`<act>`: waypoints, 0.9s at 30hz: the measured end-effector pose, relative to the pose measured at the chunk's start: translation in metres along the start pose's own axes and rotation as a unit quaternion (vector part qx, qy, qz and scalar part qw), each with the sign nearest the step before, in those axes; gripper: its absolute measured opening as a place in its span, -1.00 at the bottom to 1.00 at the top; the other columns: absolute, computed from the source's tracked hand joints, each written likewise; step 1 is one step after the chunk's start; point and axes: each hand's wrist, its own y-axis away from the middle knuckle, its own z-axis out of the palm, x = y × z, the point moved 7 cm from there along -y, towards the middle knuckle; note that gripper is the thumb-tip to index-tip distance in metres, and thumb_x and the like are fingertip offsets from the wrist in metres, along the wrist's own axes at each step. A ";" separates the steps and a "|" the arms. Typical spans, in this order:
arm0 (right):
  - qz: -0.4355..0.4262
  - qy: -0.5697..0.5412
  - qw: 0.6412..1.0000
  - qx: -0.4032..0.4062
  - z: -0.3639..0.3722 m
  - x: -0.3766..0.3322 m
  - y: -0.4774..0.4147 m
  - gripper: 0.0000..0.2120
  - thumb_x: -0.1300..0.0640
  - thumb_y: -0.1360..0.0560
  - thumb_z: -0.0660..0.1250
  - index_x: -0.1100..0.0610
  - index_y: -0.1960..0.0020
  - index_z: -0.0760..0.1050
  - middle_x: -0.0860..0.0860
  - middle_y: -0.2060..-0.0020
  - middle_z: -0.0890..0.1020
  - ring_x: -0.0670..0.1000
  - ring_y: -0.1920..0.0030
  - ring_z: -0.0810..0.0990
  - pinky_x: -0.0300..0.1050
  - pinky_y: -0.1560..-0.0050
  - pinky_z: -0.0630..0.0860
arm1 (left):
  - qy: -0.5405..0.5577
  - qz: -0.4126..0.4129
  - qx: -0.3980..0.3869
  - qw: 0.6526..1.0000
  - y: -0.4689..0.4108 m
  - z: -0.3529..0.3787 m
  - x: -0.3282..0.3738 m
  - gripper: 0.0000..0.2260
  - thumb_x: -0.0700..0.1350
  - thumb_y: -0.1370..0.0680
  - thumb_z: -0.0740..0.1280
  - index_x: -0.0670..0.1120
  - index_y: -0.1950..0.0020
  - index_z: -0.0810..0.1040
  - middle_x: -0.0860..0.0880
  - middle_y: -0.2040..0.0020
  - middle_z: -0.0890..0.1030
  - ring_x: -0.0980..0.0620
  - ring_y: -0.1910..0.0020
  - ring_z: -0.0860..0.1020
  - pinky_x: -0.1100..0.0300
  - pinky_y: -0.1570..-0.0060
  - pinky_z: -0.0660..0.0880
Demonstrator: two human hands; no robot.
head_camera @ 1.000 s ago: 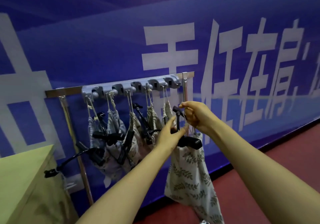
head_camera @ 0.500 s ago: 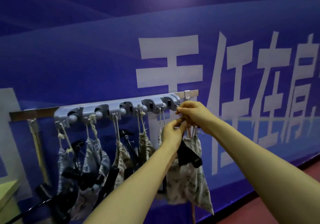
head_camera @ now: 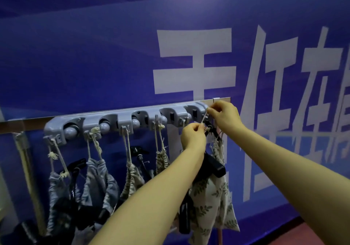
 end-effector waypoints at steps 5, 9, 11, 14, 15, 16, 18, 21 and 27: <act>0.120 -0.154 0.979 -0.053 0.008 0.019 -0.002 -0.84 0.14 -0.58 0.25 0.22 0.04 0.53 0.04 0.35 0.50 -0.06 0.42 0.43 -0.22 0.38 0.38 | -0.051 -0.032 -0.046 0.997 -0.008 0.010 -0.007 -0.75 -0.04 -0.61 0.18 -0.11 0.12 0.57 -0.02 0.36 0.46 -0.02 0.33 0.38 0.15 0.24 0.36; 0.223 -0.248 0.937 -0.104 0.017 0.033 0.007 -0.84 0.17 -0.60 0.22 0.19 0.11 0.52 0.02 0.39 0.45 -0.08 0.44 0.37 -0.25 0.42 0.37 | -0.081 -0.035 -0.016 0.996 -0.001 0.008 -0.010 -0.77 -0.05 -0.59 0.20 -0.09 0.11 0.59 -0.01 0.27 0.56 0.00 0.32 0.46 0.23 0.34 0.34; 0.226 -0.245 0.937 -0.103 0.019 0.036 0.011 -0.84 0.22 -0.60 0.20 0.19 0.11 0.51 0.03 0.40 0.45 -0.07 0.42 0.38 -0.24 0.37 0.39 | -0.078 -0.031 -0.007 0.996 -0.002 0.006 -0.010 -0.78 -0.07 -0.59 0.22 -0.11 0.10 0.62 -0.02 0.23 0.60 0.00 0.29 0.50 0.23 0.34 0.36; 0.214 -0.219 0.948 -0.092 0.021 0.041 0.018 -0.86 0.22 -0.60 0.20 0.20 0.07 0.51 0.07 0.31 0.51 -0.03 0.32 0.48 -0.16 0.19 0.52 | -0.108 0.016 0.006 0.994 0.000 0.006 -0.006 -0.77 -0.10 -0.57 0.25 -0.14 0.18 0.63 -0.07 0.16 0.64 -0.06 0.20 0.58 0.14 0.22 0.50; 0.207 -0.209 0.952 -0.083 0.022 0.042 0.020 -0.88 0.22 -0.59 0.21 0.19 0.05 0.51 0.09 0.26 0.55 -0.02 0.26 0.53 -0.12 0.10 0.56 | -0.131 0.043 0.011 0.990 -0.001 0.007 -0.004 -0.77 -0.10 -0.56 0.26 -0.14 0.21 0.63 -0.10 0.09 0.64 -0.07 0.15 0.60 0.11 0.17 0.53; 0.196 -0.193 0.959 -0.073 0.022 0.042 0.021 -0.89 0.22 -0.59 0.21 0.19 0.02 0.51 0.09 0.20 0.57 -0.01 0.21 0.56 -0.09 0.05 0.57 | -0.154 0.063 0.018 0.986 0.000 0.007 -0.002 -0.77 -0.10 -0.55 0.27 -0.13 0.24 0.61 -0.11 -0.01 0.62 -0.08 0.06 0.60 0.08 0.11 0.55; 0.160 -0.137 0.976 -0.050 0.019 0.037 0.025 -0.88 0.19 -0.59 0.22 0.19 -0.07 0.50 0.06 0.13 0.58 -0.02 0.12 0.57 -0.11 0.03 0.51 | -0.186 0.070 0.024 0.980 0.002 0.007 0.000 -0.81 -0.13 -0.55 0.28 -0.10 0.24 0.59 -0.09 -0.20 0.51 -0.10 -0.13 0.53 0.04 0.00 0.54; 0.109 -0.074 0.991 -0.014 0.016 0.027 0.035 -0.83 0.12 -0.59 0.23 0.16 -0.14 0.47 0.01 0.07 0.55 -0.02 0.05 0.52 -0.19 0.10 0.44 | -0.211 0.062 0.019 0.975 0.003 0.003 0.000 -0.85 -0.18 -0.54 0.27 -0.10 0.12 0.63 -0.05 -0.11 0.54 -0.01 0.00 0.54 0.20 0.16 0.48; 0.057 -0.057 0.992 0.097 0.009 0.003 0.052 -0.84 0.08 -0.59 0.21 0.15 -0.09 0.43 0.09 -0.01 0.53 -0.02 0.06 0.51 -0.24 0.12 0.41 | -0.151 0.057 -0.054 0.985 0.027 -0.017 0.012 -0.74 -0.23 -0.56 0.21 -0.01 0.30 0.51 0.05 0.26 0.56 0.00 0.29 0.53 0.05 0.17 0.58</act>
